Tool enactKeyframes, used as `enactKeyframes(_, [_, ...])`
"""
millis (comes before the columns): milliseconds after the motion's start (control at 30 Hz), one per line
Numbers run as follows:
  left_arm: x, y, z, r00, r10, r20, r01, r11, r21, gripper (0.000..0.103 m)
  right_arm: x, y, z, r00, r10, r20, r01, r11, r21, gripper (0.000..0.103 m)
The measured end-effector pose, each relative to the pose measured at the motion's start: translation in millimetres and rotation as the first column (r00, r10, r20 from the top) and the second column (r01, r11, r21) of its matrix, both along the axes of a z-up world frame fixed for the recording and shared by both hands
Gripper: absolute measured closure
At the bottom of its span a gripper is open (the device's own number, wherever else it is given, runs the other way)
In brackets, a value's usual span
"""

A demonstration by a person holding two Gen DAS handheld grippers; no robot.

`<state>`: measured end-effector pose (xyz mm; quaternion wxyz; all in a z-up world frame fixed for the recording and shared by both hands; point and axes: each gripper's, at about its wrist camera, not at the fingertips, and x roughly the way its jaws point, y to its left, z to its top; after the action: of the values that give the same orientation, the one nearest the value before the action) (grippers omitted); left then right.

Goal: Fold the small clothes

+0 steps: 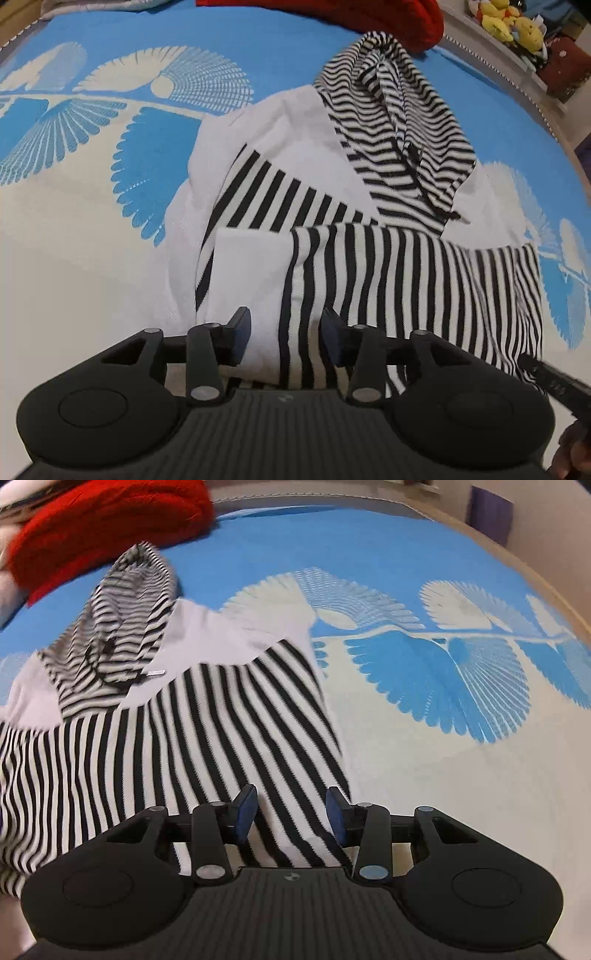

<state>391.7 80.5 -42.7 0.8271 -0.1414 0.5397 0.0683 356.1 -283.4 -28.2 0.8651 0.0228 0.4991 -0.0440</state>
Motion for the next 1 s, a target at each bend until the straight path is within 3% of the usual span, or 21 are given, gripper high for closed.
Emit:
enactKeyframes(100, [0, 1, -3, 1.0, 0.003, -0.016, -0.003, 1.0, -0.008, 0.056, 1, -2, -6, 0.999, -0.029, -0.018, 0.028, 1.0, -0.012, 0.061])
enactKeyframes(300, [0, -1, 2, 1.0, -0.013, 0.006, 0.013, 1.0, 0.006, 0.056, -3, 11, 17, 0.994, 0.039, 0.102, -0.042, 0.999, 0.026, 0.059])
enactKeyframes(400, [0, -1, -1, 1.0, -0.013, -0.006, 0.013, 1.0, -0.005, 0.056, 4, 5, -4, 0.999, 0.033, -0.026, -0.029, 0.991, 0.134, 0.059])
enactKeyframes(533, [0, 1, 2, 1.0, -0.003, -0.001, 0.003, 1.0, -0.01, 0.056, 2, 11, 3, 0.999, 0.045, 0.002, -0.045, 0.998, 0.039, 0.059])
enactKeyframes(633, [0, -1, 5, 1.0, -0.005, 0.004, 0.005, 1.0, -0.002, 0.056, 3, 9, 13, 0.998, 0.043, 0.039, -0.046, 0.997, 0.057, 0.059])
enactKeyframes(800, [-1, -9, 16, 0.999, -0.017, 0.028, 0.016, 0.999, 0.044, 0.056, 1, 11, 23, 0.995, 0.055, 0.083, -0.054, 0.998, -0.015, 0.059])
enactKeyframes(1000, [-6, -13, 38, 0.997, -0.006, 0.078, -0.004, 0.991, 0.132, 0.039, -15, 17, 46, 0.975, 0.111, 0.192, -0.097, 0.992, -0.078, 0.059])
